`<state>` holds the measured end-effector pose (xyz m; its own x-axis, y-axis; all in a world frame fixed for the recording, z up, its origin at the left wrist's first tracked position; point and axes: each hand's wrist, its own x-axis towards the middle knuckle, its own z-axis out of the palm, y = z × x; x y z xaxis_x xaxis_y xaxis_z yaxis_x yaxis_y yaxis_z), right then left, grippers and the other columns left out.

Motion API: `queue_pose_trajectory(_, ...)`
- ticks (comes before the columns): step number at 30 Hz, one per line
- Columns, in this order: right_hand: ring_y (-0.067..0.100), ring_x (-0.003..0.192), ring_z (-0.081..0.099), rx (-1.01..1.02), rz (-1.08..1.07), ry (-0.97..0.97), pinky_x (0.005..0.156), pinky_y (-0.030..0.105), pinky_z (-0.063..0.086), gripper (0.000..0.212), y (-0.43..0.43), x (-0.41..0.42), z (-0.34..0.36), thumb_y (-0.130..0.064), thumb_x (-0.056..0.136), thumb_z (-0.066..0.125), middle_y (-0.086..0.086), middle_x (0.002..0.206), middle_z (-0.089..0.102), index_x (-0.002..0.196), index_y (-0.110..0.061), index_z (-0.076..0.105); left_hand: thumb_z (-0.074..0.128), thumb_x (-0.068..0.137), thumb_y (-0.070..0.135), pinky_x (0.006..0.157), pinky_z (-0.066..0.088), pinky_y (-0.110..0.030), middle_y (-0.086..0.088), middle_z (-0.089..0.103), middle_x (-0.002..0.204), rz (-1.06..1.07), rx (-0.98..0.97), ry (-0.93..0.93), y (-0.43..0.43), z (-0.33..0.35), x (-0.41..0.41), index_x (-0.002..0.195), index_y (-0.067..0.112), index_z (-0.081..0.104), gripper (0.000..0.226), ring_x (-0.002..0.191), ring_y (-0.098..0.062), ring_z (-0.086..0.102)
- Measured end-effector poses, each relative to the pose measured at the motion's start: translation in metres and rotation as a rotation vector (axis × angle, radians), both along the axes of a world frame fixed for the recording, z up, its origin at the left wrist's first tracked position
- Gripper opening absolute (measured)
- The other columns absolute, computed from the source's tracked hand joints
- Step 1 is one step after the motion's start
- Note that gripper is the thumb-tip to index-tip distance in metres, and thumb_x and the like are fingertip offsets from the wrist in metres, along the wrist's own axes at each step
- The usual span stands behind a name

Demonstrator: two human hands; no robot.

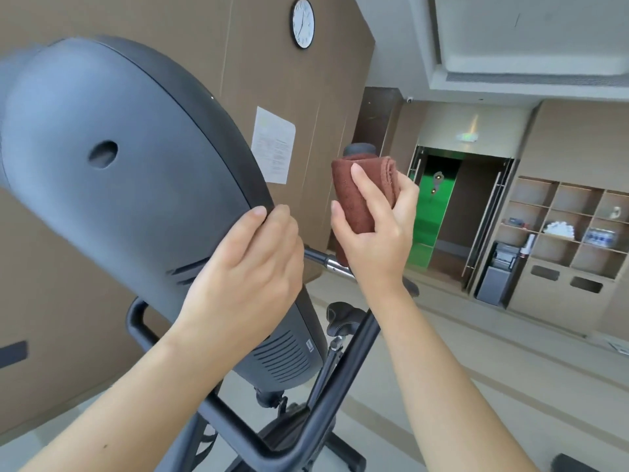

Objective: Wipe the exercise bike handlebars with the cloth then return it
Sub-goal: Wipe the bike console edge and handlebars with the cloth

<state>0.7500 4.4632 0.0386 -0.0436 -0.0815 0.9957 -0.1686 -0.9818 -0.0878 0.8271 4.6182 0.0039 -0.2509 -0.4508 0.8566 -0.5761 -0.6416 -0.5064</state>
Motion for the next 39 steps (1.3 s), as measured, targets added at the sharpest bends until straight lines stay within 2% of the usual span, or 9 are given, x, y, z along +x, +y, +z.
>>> queue_pose_trajectory(4, 0.030, 0.109, 0.050, -0.077, 0.027, 0.010, 0.098, 0.020, 0.039, 0.038, -0.021, -0.011, -0.034, -0.019, 0.076, 0.070, 0.022, 0.116, 0.049, 0.113, -0.013, 0.065, 0.049, 0.089, 0.022, 0.099, 0.028, -0.037, -0.008, 0.068, 0.098, -0.070, -0.055, -0.018, -0.001, 0.001, -0.003, 0.087, 0.005, 0.064, 0.023, 0.105, -0.023, 0.061)
queue_pose_trajectory(11, 0.028, 0.109, 0.048, -0.176, 0.071, 0.069, 0.097, 0.032, 0.043, 0.039, -0.074, -0.037, -0.099, -0.022, 0.079, 0.068, 0.012, 0.117, 0.041, 0.115, -0.018, 0.052, 0.050, 0.088, 0.022, 0.096, 0.027, -0.038, -0.011, 0.068, 0.104, -0.073, -0.091, -0.007, -0.003, -0.001, -0.002, 0.095, 0.002, 0.066, 0.026, 0.108, -0.025, 0.061)
queue_pose_trajectory(15, 0.018, 0.111, 0.047, 0.049, 0.185, 0.063, 0.097, 0.024, 0.044, 0.046, -0.085, -0.060, -0.101, -0.018, 0.075, 0.072, 0.012, 0.115, 0.044, 0.118, -0.017, 0.056, 0.054, 0.086, 0.020, 0.097, 0.024, -0.037, -0.008, 0.070, 0.102, -0.085, -0.143, 0.043, -0.007, -0.005, -0.006, 0.088, 0.006, 0.068, 0.020, 0.108, -0.023, 0.061)
queue_pose_trajectory(20, -0.006, 0.111, 0.046, 0.182, 0.440, -0.177, 0.091, 0.009, 0.040, 0.044, -0.068, -0.057, -0.037, -0.023, 0.079, 0.066, 0.014, 0.114, 0.048, 0.120, -0.019, 0.051, 0.054, 0.087, 0.020, 0.099, 0.026, -0.043, -0.006, 0.069, 0.106, -0.164, -0.198, 0.181, -0.030, -0.009, -0.028, 0.090, 0.009, 0.070, 0.019, 0.109, -0.021, 0.056)
queue_pose_trajectory(27, -0.008, 0.103, 0.050, 0.300, 0.758, 0.188, 0.082, 0.004, 0.040, 0.052, -0.061, -0.039, -0.013, -0.014, 0.078, 0.069, 0.001, 0.112, 0.050, 0.122, -0.033, 0.050, 0.056, 0.087, 0.028, 0.102, 0.031, -0.044, -0.010, 0.052, 0.132, -0.248, -0.141, 0.407, -0.072, -0.002, -0.051, 0.121, 0.004, 0.057, 0.042, 0.126, -0.023, 0.043)
queue_pose_trajectory(30, -0.001, 0.100, 0.051, 0.278, 0.667, 0.319, 0.081, 0.005, 0.042, 0.051, -0.087, -0.053, -0.032, -0.016, 0.078, 0.071, -0.001, 0.109, 0.049, 0.124, -0.031, 0.055, 0.052, 0.086, 0.034, 0.104, 0.026, -0.042, -0.007, 0.042, 0.138, -0.238, -0.051, 0.468, -0.088, -0.005, -0.056, 0.127, 0.003, 0.051, 0.051, 0.131, -0.020, 0.033)
queue_pose_trajectory(34, 0.011, 0.097, 0.051, 0.280, 0.504, 0.553, 0.080, 0.020, 0.048, 0.046, -0.125, -0.071, -0.043, -0.029, 0.078, 0.067, -0.004, 0.106, 0.047, 0.121, -0.037, 0.057, 0.051, 0.084, 0.035, 0.103, 0.026, -0.046, -0.010, 0.034, 0.140, -0.239, -0.056, 0.511, -0.104, -0.011, -0.064, 0.124, 0.001, 0.053, 0.052, 0.132, -0.023, 0.030)
queue_pose_trajectory(37, 0.013, 0.093, 0.052, 0.323, 0.454, 0.640, 0.073, 0.013, 0.041, 0.044, -0.152, -0.084, -0.049, -0.030, 0.078, 0.066, -0.003, 0.102, 0.047, 0.120, -0.039, 0.058, 0.052, 0.085, 0.037, 0.106, 0.020, -0.045, -0.010, 0.038, 0.140, -0.219, -0.028, 0.466, -0.113, -0.010, -0.065, 0.123, 0.002, 0.054, 0.052, 0.134, -0.023, 0.027)
queue_pose_trajectory(39, 0.014, 0.094, 0.053, 0.311, 0.446, 0.681, 0.074, 0.016, 0.041, 0.043, -0.162, -0.090, -0.051, -0.028, 0.078, 0.066, -0.003, 0.104, 0.048, 0.120, -0.037, 0.058, 0.051, 0.087, 0.038, 0.106, 0.021, -0.044, -0.009, 0.047, 0.135, -0.252, 0.026, 0.437, -0.120, -0.011, -0.066, 0.119, 0.001, 0.057, 0.049, 0.132, -0.022, 0.031)
